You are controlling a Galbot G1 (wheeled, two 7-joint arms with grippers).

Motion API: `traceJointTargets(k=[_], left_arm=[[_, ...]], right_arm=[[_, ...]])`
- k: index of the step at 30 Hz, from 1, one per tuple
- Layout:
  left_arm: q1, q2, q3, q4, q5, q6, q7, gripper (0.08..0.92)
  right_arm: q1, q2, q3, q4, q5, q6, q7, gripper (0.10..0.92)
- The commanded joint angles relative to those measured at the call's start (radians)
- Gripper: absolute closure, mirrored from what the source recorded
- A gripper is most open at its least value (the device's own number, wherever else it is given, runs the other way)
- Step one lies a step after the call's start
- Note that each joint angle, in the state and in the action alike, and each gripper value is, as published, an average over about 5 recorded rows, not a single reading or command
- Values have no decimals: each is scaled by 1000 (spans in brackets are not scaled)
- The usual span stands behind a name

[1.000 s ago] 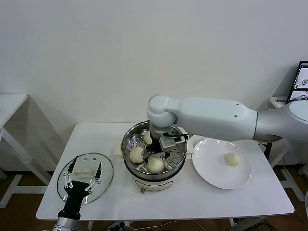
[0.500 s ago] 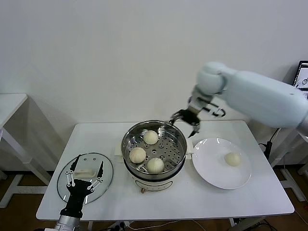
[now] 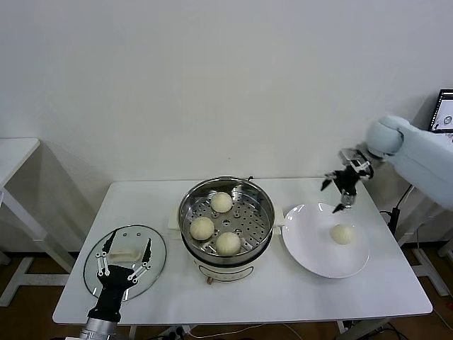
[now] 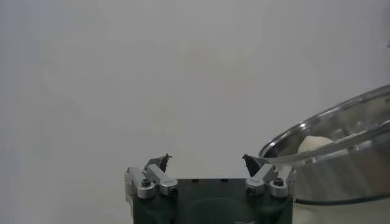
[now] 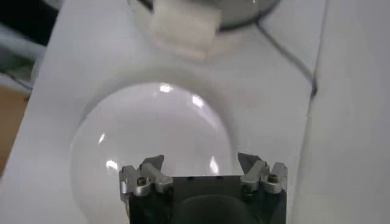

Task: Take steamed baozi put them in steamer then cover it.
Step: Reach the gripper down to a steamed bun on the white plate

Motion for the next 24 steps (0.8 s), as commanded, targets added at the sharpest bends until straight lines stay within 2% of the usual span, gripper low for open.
traceJointTargets(k=[1, 14, 24], left_arm=[[6, -2, -3, -3, 2, 1, -1, 177], [15, -6, 0, 0, 3, 0, -2, 177], [15, -10, 2, -1, 3, -2, -2, 177]], right_arm=[[-181, -10, 54, -171, -73, -62, 33, 203], [-272, 88, 135, -247, -110, -47, 114, 203], [-272, 138, 136, -277, -136, -40, 119, 204]])
